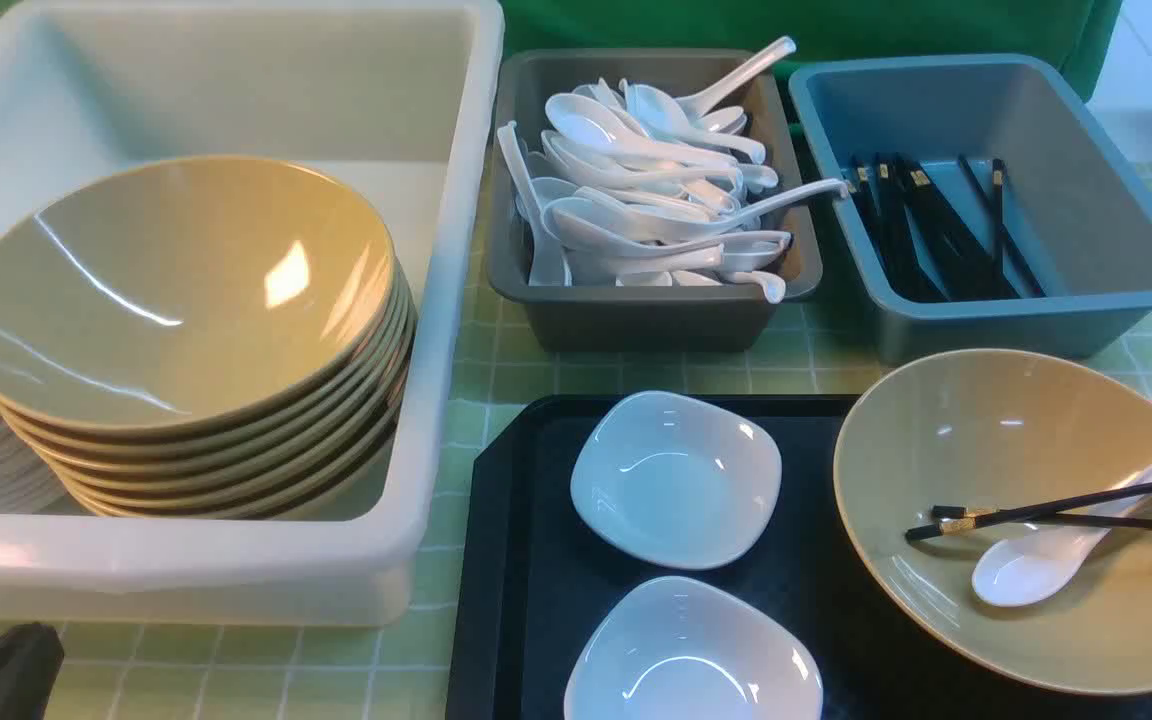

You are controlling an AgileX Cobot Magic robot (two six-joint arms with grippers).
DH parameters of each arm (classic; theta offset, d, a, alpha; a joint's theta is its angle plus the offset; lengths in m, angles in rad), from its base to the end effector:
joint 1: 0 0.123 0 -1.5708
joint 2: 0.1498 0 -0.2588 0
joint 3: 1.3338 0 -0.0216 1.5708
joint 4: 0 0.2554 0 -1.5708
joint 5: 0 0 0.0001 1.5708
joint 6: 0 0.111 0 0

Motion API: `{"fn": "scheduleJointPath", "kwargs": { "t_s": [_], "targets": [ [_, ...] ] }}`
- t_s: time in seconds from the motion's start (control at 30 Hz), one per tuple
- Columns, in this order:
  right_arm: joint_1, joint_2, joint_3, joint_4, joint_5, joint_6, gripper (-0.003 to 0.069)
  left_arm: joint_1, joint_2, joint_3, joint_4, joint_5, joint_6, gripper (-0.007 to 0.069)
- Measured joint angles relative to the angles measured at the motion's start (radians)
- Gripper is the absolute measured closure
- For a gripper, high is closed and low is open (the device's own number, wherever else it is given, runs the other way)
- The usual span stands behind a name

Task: On green table put chopsticks spoon bowls plates into blue grey white boxes.
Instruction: 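Move the grippers toward the tableware on the black tray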

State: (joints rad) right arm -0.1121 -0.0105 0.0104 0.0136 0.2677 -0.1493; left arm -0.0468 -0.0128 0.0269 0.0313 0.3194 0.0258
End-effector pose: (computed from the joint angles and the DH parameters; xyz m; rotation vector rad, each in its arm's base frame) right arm 0.1048 -0.0114 0.1827 -0.0238 1.7544 -0.1781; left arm 0.1043 -0.0038 0.1714 0.0860 1.8149 0.0151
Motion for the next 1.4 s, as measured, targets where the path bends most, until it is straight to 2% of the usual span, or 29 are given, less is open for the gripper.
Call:
{"fn": "scheduleJointPath", "kwargs": {
  "t_s": [0.93, 1.03, 1.17, 1.27, 1.37, 1.4],
  "targets": [
    [0.000, 0.000, 0.000, 0.000, 0.000, 0.000, 0.0423, 0.000, 0.000, 0.000, 0.008, 0.000, 0.000, 0.0626],
    [0.000, 0.000, 0.001, 0.000, -0.025, 0.000, 0.0423, 0.000, 0.000, 0.000, 0.019, -0.004, 0.000, 0.0626],
    [0.000, 0.000, 0.016, 0.000, -0.139, 0.001, 0.0423, 0.000, 0.000, 0.000, -0.008, -0.063, -0.020, 0.0626],
    [0.000, 0.000, 0.017, 0.000, -0.229, 0.039, 0.0423, 0.000, 0.000, 0.000, -0.049, -0.123, -0.026, 0.0626],
    [0.000, 0.000, 0.017, 0.000, -0.385, 0.257, 0.0423, 0.000, 0.000, 0.000, -0.187, -0.238, -0.074, 0.0626],
    [0.000, 0.000, 0.017, 0.000, -0.416, 0.283, 0.0423, 0.000, 0.000, 0.000, -0.241, -0.273, -0.097, 0.0626]
  ]
}}
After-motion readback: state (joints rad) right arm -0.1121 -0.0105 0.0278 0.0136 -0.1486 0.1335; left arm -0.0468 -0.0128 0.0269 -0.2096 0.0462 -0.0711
